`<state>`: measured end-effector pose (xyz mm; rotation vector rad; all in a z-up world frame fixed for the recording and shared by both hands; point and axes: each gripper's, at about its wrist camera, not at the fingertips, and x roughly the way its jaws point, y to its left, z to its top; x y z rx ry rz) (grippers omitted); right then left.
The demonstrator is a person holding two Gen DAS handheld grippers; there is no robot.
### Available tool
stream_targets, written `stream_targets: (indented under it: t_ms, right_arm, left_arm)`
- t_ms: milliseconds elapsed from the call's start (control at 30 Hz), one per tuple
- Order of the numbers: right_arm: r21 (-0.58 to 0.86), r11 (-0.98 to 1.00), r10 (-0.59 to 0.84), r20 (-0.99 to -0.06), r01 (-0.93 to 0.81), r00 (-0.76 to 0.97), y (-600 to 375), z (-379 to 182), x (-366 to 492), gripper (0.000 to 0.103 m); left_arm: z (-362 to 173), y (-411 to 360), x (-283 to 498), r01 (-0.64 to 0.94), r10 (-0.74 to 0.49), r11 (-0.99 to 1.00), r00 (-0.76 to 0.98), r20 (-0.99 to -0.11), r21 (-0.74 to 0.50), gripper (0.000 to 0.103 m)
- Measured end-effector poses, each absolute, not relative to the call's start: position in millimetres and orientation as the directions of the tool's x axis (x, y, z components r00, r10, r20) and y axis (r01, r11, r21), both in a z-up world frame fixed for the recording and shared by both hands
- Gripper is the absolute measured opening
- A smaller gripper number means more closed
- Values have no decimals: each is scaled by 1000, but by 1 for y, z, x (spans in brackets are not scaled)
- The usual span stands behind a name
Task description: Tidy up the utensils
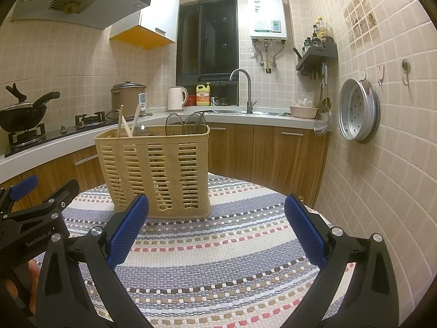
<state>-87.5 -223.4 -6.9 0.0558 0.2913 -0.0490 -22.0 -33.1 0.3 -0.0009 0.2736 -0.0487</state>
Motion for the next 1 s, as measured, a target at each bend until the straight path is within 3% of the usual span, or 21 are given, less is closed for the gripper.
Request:
stream_targets:
  t_ms: [1000]
  right_arm:
    - [48, 998, -33, -292, 49, 956, -222, -6, -86, 95]
  left_arm:
    - [0, -35, -21, 49, -48, 999, 961, -274, -2, 95]
